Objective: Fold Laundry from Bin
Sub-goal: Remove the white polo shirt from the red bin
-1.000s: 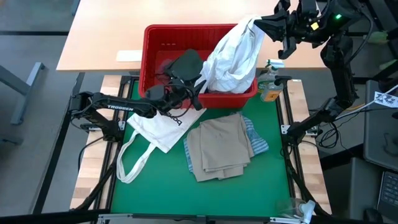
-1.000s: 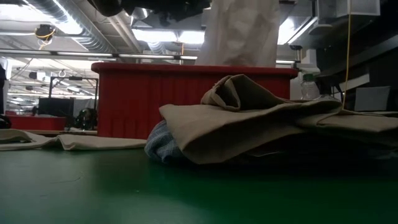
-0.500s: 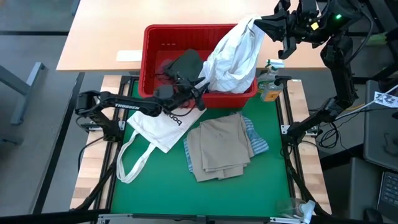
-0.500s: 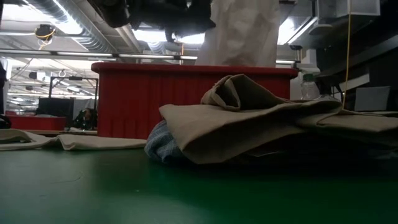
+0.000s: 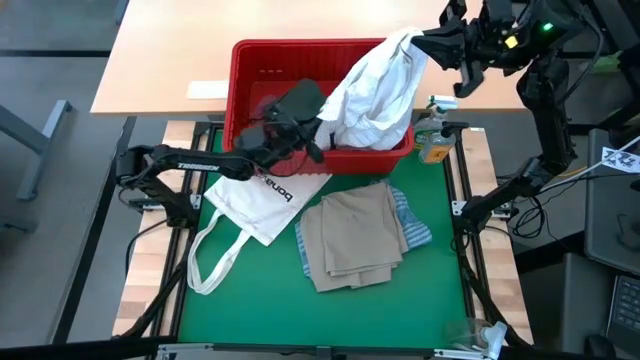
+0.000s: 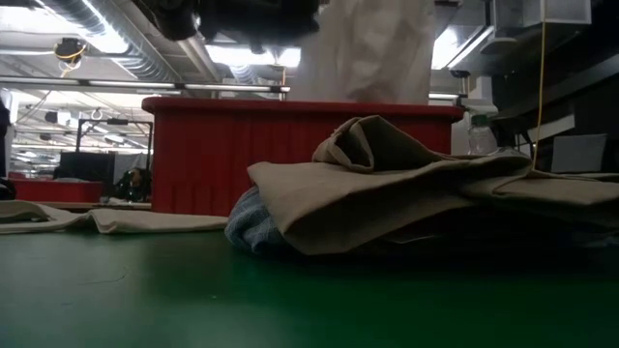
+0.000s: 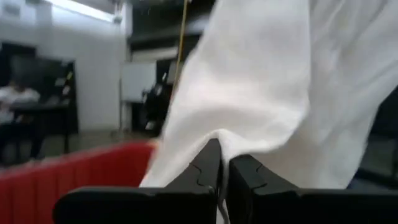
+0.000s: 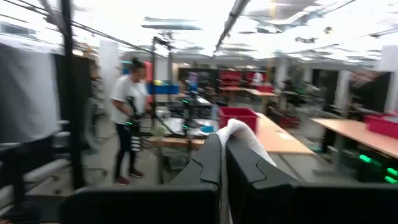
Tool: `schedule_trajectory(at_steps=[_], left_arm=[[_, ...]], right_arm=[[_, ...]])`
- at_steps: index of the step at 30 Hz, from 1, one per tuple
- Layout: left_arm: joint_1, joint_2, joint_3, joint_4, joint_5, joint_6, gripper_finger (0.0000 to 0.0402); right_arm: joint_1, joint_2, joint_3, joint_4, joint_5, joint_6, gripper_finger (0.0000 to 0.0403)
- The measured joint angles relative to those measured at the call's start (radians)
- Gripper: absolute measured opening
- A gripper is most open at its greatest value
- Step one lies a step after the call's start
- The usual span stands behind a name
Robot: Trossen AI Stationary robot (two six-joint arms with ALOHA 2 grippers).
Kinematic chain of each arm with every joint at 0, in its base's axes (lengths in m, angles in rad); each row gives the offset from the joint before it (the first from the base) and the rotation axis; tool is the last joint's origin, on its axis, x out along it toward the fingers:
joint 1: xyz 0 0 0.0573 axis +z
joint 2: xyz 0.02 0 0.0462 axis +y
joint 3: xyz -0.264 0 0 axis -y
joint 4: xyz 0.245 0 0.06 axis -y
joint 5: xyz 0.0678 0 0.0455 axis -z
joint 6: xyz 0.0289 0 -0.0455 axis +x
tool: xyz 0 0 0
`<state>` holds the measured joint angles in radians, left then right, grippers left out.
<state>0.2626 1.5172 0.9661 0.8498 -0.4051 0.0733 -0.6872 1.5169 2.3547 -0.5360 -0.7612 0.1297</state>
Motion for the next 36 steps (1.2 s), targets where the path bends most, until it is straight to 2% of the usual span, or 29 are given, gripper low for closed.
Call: schedule_trajectory(at_steps=[7,13,17,23,27,30,36], left_arm=[[-0.001,-0.229,0.000,0.004,0.040,0.090,0.0002],[-0.002,-0.441,0.024,-0.005,0.158,0.123,0.0001],[-0.010,-0.530,0.089,-0.086,0.246,0.121,0.0001],[-0.075,-0.568,0.217,-0.279,0.325,0.113,0.0000],[-0.128,-0.559,0.342,-0.393,0.331,0.112,0.0000],[-0.166,-0.544,0.439,-0.482,0.372,0.099,0.0000],[-0.239,-0.510,0.622,-0.656,0.428,0.035,0.0000]], right_arm=[[0.036,-0.005,0.000,0.212,-0.192,0.193,0.0005],[0.173,-0.005,0.000,0.505,-0.202,0.259,0.0005],[0.284,0.001,-0.003,0.603,-0.198,0.262,0.0005],[0.447,0.008,-0.003,0.609,-0.147,0.259,0.0005],[0.566,0.037,-0.002,0.625,-0.135,0.259,0.0005],[0.644,0.062,-0.002,0.661,-0.119,0.259,0.0005],[0.772,0.103,-0.002,0.748,-0.025,0.246,0.0005]])
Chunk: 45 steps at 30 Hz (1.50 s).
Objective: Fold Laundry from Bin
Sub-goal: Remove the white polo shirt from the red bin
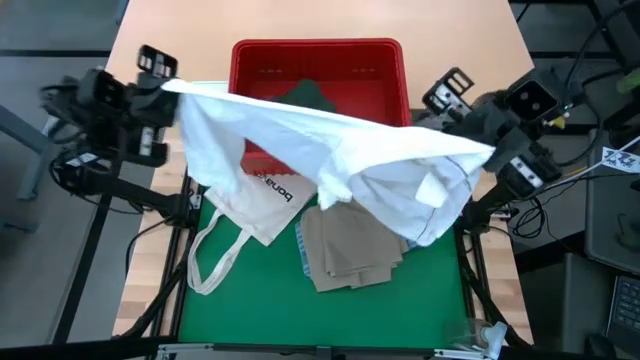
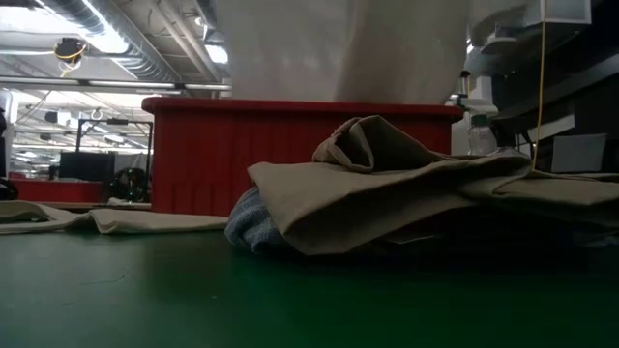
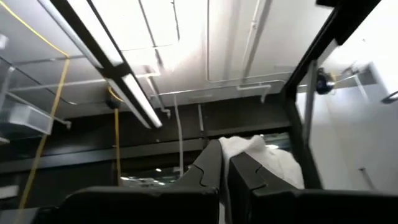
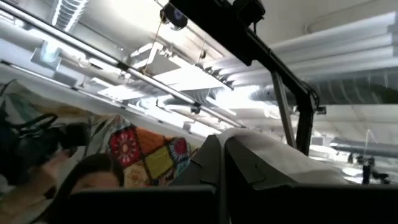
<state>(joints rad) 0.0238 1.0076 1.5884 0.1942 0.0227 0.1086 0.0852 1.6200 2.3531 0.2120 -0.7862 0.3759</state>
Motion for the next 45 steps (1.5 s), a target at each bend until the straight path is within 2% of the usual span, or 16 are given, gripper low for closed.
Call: schedule_trajectory(at_steps=[5,11,16,21,24,27,29,32,36,39,45], left_arm=[[-0.032,0.007,0.123,-0.114,0.003,-0.003,0.0000],[-0.036,0.009,0.211,-0.117,0.003,0.005,0.0000],[-0.035,0.009,0.274,-0.116,-0.025,0.132,0.0000],[-0.035,0.009,0.322,-0.117,-0.152,0.247,0.0000],[-0.036,0.009,0.342,-0.120,-0.268,0.316,0.0000],[-0.036,0.009,0.346,-0.132,-0.356,0.345,0.0000],[-0.036,0.008,0.349,-0.169,-0.357,0.339,0.0000],[-0.036,0.002,0.352,-0.271,-0.296,0.249,0.0000],[-0.035,-0.003,0.355,-0.477,-0.182,0.049,0.0000],[-0.035,-0.001,0.355,-0.621,-0.072,-0.120,0.0000],[-0.037,0.004,0.353,-0.772,0.340,-0.462,0.0000]], right_arm=[[0.082,0.029,0.000,0.020,0.123,-0.098,0.0005],[0.156,0.083,0.000,0.103,0.361,-0.263,0.0005],[0.165,0.135,0.000,0.261,0.578,-0.288,0.0005],[0.164,0.163,0.000,0.324,0.790,-0.307,0.0005],[0.153,0.169,0.000,0.342,0.845,-0.336,0.0005],[0.132,0.170,0.000,0.344,0.847,-0.331,0.0005],[0.125,0.170,0.001,0.344,0.845,-0.322,0.0005],[0.124,0.166,0.004,0.309,0.801,-0.254,0.0005],[0.126,0.161,0.007,0.244,0.620,-0.121,0.0005],[0.127,0.161,0.007,0.229,0.460,0.002,0.0005],[0.132,0.161,0.006,0.218,0.249,0.262,0.0005]])
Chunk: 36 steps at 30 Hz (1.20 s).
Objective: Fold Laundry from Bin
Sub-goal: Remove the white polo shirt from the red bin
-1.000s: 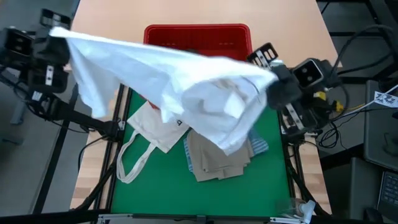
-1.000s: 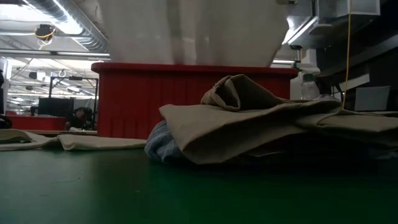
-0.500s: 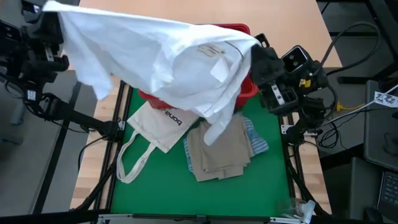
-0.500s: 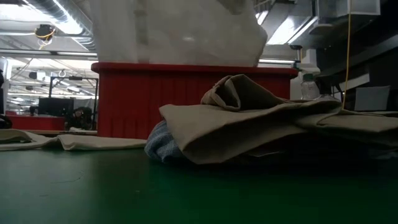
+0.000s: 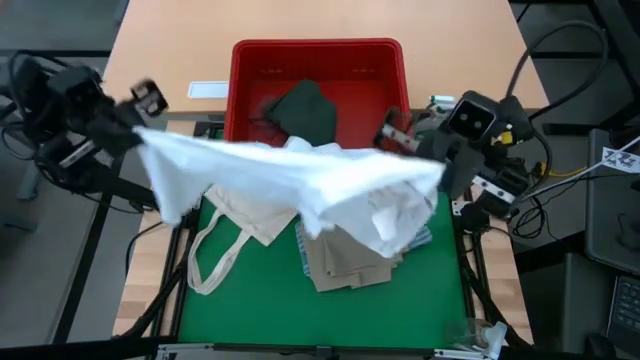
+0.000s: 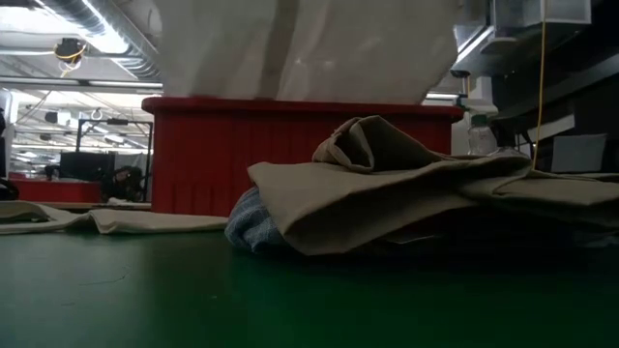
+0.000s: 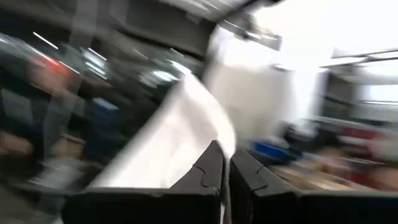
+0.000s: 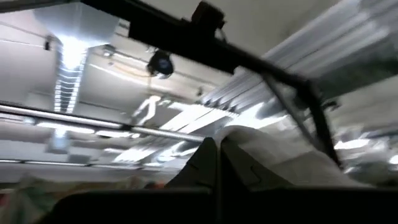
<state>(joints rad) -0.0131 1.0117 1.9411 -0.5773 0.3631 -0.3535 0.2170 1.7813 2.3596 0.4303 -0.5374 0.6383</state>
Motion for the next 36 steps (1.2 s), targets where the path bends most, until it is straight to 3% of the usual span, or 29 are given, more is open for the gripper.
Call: schedule_trajectory(at_steps=[4,11,16,23,30,36], left_arm=[[-0.030,0.007,-0.001,-0.051,0.144,-0.083,0.0000],[-0.091,0.024,-0.002,-0.279,0.085,-0.031,0.0000],[-0.131,0.067,-0.003,-0.352,0.021,-0.029,0.0000],[-0.179,0.110,-0.004,-0.350,-0.069,-0.029,0.0000],[-0.244,0.159,-0.003,-0.362,-0.069,0.033,0.0000],[-0.315,0.239,-0.004,-0.478,-0.089,0.086,0.0000]], right_arm=[[0.044,0.000,-0.001,-0.098,-0.085,0.092,0.0005],[0.155,0.002,-0.002,-0.425,-0.135,0.020,0.0005],[0.221,0.003,-0.003,-0.641,-0.058,-0.122,0.0005],[0.292,0.004,-0.003,-0.720,0.113,-0.248,0.0005],[0.321,0.004,-0.003,-0.768,0.128,-0.253,0.0005],[0.321,0.004,-0.004,-1.008,0.171,-0.251,0.0005]])
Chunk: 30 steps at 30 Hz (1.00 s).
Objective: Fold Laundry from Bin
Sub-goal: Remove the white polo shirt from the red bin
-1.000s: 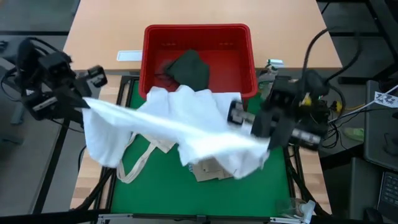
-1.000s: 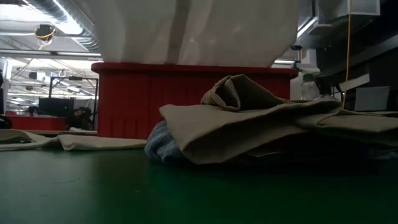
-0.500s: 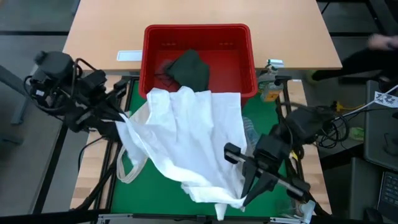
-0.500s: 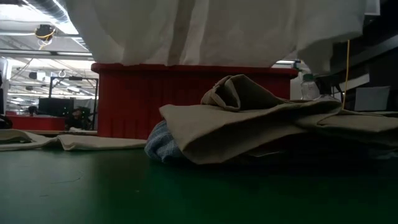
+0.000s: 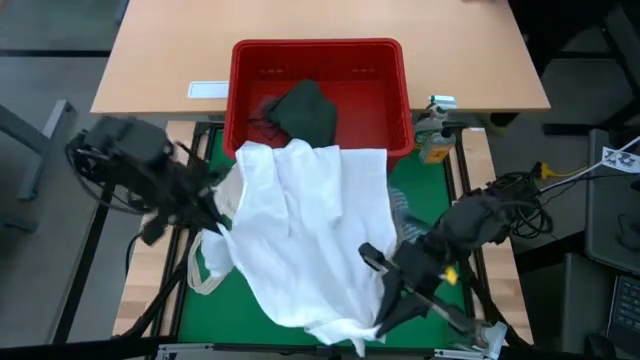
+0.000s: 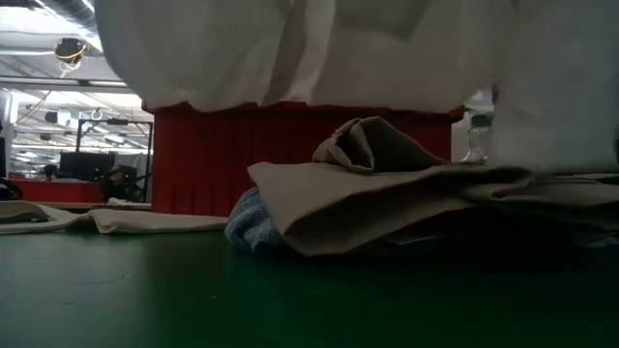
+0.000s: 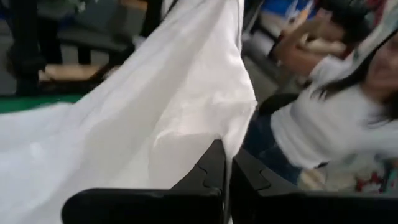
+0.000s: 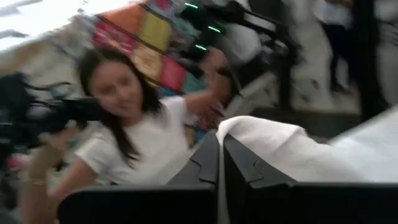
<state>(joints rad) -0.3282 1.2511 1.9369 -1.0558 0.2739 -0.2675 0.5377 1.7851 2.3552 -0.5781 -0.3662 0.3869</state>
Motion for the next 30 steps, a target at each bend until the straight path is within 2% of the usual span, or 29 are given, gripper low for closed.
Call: schedule_trajectory(at_steps=[5,8,11,14,19,22,26,30], left_arm=[[-0.085,0.054,0.000,0.022,-0.125,-0.104,0.0000],[-0.157,0.068,0.000,0.082,-0.137,-0.179,0.0000],[-0.250,0.069,0.000,0.194,-0.175,-0.199,0.0000],[-0.340,0.065,0.000,0.326,-0.189,-0.189,0.0000],[-0.488,0.075,0.000,0.488,-0.198,-0.125,0.0000],[-0.559,0.096,0.000,0.529,-0.250,-0.088,0.0000],[-0.621,0.132,0.000,0.611,-0.348,-0.052,0.0000],[-0.640,0.162,0.000,0.721,-0.391,-0.025,0.0000]], right_arm=[[0.000,0.005,0.000,-0.091,0.167,0.000,0.0005],[0.013,0.021,0.000,-0.045,0.151,0.018,0.0005],[0.040,0.045,-0.001,0.051,0.091,0.043,0.0005],[0.083,0.067,-0.001,0.131,0.031,0.050,0.0005],[0.170,0.097,-0.001,0.300,0.034,-0.008,0.0005],[0.221,0.111,-0.001,0.404,0.046,-0.061,0.0005],[0.283,0.118,-0.001,0.494,0.139,-0.183,0.0005],[0.318,0.118,-0.001,0.596,0.238,-0.277,0.0005]])
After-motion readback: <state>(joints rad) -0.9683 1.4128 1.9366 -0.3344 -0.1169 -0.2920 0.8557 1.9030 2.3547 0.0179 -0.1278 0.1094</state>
